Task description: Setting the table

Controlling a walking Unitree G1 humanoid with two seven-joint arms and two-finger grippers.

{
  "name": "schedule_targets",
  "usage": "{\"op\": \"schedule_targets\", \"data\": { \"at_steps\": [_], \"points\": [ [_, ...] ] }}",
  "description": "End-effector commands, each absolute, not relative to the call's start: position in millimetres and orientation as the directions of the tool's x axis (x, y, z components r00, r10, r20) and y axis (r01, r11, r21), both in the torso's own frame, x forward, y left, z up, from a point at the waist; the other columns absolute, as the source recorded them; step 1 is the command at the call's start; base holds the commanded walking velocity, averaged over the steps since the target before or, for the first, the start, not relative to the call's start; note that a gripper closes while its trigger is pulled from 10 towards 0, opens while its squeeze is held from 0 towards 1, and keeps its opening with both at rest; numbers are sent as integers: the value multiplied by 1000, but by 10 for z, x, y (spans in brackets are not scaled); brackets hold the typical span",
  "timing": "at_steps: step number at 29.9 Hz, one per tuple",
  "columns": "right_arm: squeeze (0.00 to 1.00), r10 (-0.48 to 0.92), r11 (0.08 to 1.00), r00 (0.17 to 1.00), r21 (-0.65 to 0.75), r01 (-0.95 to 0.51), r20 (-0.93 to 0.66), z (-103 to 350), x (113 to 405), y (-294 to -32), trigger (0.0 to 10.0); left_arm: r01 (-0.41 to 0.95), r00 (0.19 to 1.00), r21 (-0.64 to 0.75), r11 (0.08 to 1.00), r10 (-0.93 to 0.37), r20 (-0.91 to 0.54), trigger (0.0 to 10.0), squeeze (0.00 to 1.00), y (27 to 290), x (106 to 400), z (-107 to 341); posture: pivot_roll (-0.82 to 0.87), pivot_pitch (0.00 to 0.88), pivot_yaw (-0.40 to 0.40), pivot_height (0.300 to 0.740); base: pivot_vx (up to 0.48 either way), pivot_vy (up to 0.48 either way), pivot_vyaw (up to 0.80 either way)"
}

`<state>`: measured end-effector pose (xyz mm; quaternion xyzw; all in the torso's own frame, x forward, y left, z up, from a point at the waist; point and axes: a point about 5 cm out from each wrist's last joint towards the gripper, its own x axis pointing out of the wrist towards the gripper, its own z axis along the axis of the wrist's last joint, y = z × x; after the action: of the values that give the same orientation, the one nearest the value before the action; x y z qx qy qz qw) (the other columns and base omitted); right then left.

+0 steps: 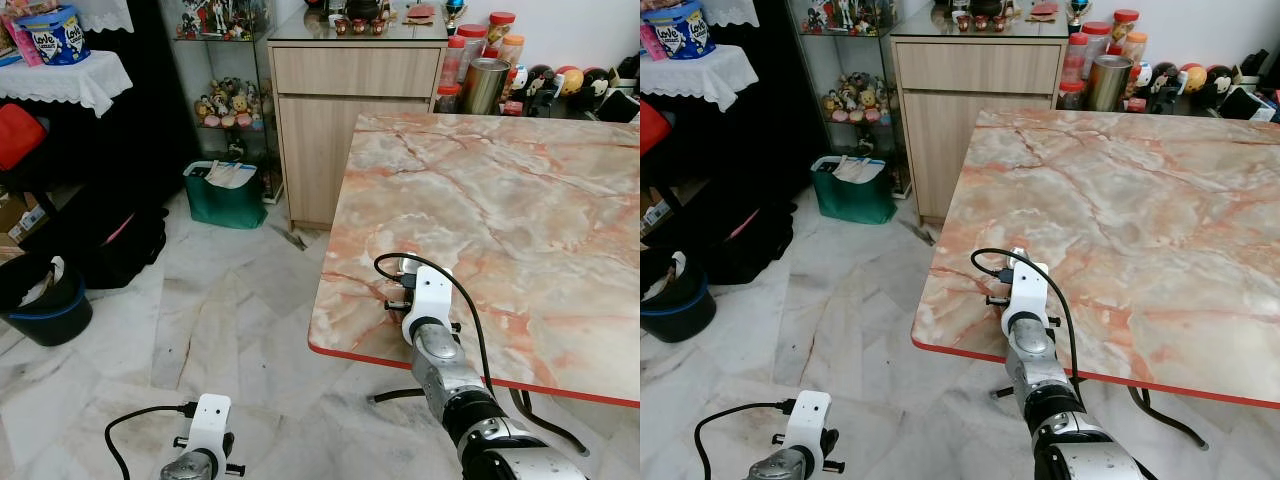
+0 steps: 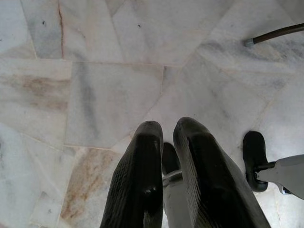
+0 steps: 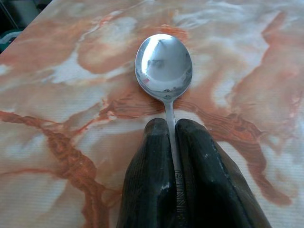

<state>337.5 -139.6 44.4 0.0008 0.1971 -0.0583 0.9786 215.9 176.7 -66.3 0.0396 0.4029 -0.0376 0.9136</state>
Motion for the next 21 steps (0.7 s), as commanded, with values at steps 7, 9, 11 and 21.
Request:
{"op": "schedule_targets", "data": {
  "at_steps": [7,9,11,21],
  "points": [
    [0,-68,998,946,-27,63,-318,580,3456,-1299,0,104,660,42,994,-38,-751,10000,0,1766,2145,-675,-30,0,24,740,0,0,0],
    [0,-55,998,957,-21,51,-284,639,3483,-1273,0,99,662,43,994,-34,-749,10000,0,1767,2148,-673,-29,0,23,740,0,0,0],
    [0,-38,999,974,-23,34,-224,739,3521,-1236,0,92,664,44,995,-28,-747,10000,0,1776,2151,-670,-29,0,22,740,0,0,0],
    [0,34,998,999,-45,-36,-43,1003,3541,-1114,10000,30,680,79,996,37,-733,10000,0,1867,2177,-645,-36,0,20,740,0,0,0]
  ]
}}
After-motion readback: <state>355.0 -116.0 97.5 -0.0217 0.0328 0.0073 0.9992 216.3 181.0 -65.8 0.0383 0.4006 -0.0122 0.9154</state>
